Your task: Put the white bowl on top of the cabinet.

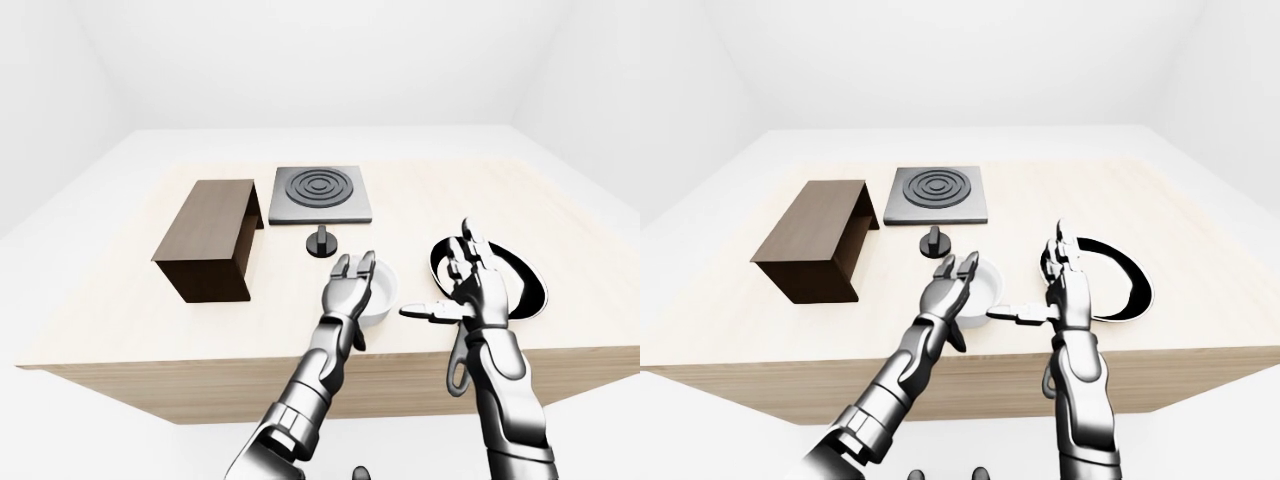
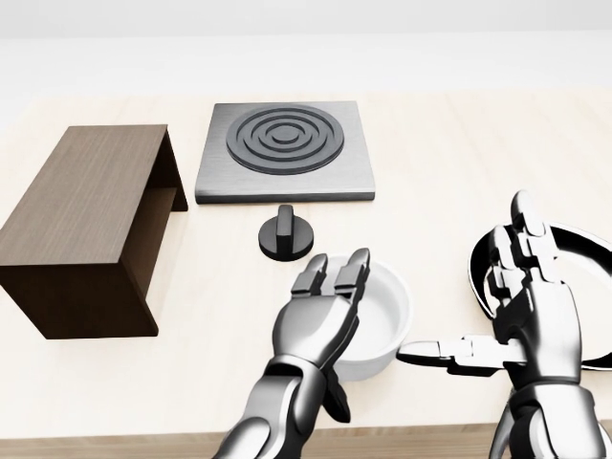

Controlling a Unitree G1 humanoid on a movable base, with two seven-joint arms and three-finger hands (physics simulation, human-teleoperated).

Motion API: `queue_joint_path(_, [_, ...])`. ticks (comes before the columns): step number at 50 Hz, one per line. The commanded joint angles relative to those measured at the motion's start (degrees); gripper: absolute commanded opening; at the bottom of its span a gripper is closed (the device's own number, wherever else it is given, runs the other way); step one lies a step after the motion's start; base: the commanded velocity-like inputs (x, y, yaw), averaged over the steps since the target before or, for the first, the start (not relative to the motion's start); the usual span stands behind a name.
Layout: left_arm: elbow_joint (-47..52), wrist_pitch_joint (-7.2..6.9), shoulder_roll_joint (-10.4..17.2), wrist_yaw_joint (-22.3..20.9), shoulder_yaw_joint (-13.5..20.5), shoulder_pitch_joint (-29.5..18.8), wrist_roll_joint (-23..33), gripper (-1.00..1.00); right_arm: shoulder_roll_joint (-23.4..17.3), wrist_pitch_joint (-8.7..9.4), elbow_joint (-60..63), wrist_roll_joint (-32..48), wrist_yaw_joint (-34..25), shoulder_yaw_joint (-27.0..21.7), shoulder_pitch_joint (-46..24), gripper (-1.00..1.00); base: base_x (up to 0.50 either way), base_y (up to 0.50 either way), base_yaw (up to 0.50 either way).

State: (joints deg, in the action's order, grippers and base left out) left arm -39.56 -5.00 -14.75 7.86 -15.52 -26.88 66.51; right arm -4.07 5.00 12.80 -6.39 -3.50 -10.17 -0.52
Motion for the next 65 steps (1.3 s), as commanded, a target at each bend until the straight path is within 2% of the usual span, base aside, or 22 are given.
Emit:
queue_joint_path(1, [-10.26, 0.0, -0.29, 1.35, 0.61, -3.66, 1.2, 1.0, -0.16, 0.0, 2.58, -0.96, -0.97, -0.91, 0.77, 1.0, 0.0, 0.0, 0.0])
queue_joint_path(13, [-9.38, 0.0, -0.51, -0.05, 0.15, -3.68, 2.57, 1.0, 0.01, 0.0, 2.78, -0.84, -1.3, -1.0, 0.96, 1.0, 0.0, 0.0, 0.0])
queue_joint_path(21, [-12.5, 0.0, -0.55, 1.07, 1.37, -5.86, 1.86, 1.0, -0.07, 0.0, 2.81, -1.15, -1.48, -1.28, 0.87, 1.0, 0.0, 0.0, 0.0])
queue_joint_path(22, [-12.74, 0.0, -0.54, 1.34, 1.44, -5.87, 1.68, 0.91, -0.06, 0.0, 2.79, -1.11, -1.47, -1.25, 0.88, 1.0, 0.0, 0.0, 0.0])
queue_joint_path(23, [-12.77, 0.0, -0.5, 1.55, 1.39, -5.86, 1.59, -0.05, -0.06, 0.0, 2.82, -1.11, -1.48, -1.23, 0.9, 1.0, 0.0, 0.0, 0.0])
queue_joint_path(24, [-12.65, 0.0, -0.48, 1.64, 1.34, -5.8, 1.52, -0.91, -0.06, 0.0, 2.84, -1.12, -1.48, -1.24, 0.91, 1.0, 0.0, 0.0, 0.0])
queue_joint_path(25, [-12.14, 0.0, -0.34, 1.71, 1.09, -5.48, 1.82, -1.0, -0.02, 0.0, 2.83, -1.04, -1.46, -1.14, 0.94, 1.0, 0.0, 0.0, 0.0])
queue_joint_path(30, [-11.05, 0.0, -0.23, 0.71, 0.27, -4.09, 3.18, -1.0, 0.1, 0.0, 2.54, -0.71, -1.39, -0.75, 0.92, 1.0, 0.0, 0.0, 0.0])
queue_joint_path(43, [-11.96, 0.0, -0.24, 0.94, 0.51, -4.42, 3.76, -1.0, 0.19, 0.0, 1.72, -0.24, -1.37, -0.2, 0.75, 1.0, 0.0, 0.0, 0.0])
queue_joint_path(53, [-9.0, 0.0, 1.37, 1.29, 1.61, -4.48, 3.4, -1.0, 0.2, 0.0, 1.61, -0.17, -1.37, -0.11, 0.68, 1.0, 0.0, 0.0, 0.0])
queue_joint_path(56, [-6.04, 0.0, 1.94, -0.21, 0.39, -2.98, 5.01, -1.0, 0.28, 0.0, 2.05, -0.09, -1.43, 0.01, 1.06, 1.0, 0.0, 0.0, 0.0])
queue_joint_path(62, [-3.62, 0.0, 2.52, -2.34, 0.6, -2.7, 7.27, -1.0, 0.36, 0.0, 1.99, 0.06, -1.52, 0.1, 1.12, 1.0, 0.0, 0.0, 0.0])
queue_joint_path(64, [0.65, 0.0, 3.81, -6.37, -0.2, -1.52, 9.91, -1.0, 0.35, 0.0, 2.2, 0.03, -1.59, 0.04, 1.23, 1.0, 0.0, 0.0, 0.0])
queue_joint_path(65, [0.92, 0.0, 3.79, -6.61, -0.08, -1.39, 10.25, -1.0, 0.36, 0.0, 2.2, 0.03, -1.59, 0.03, 1.23, 1.0, 0.0, 0.0, 0.0])
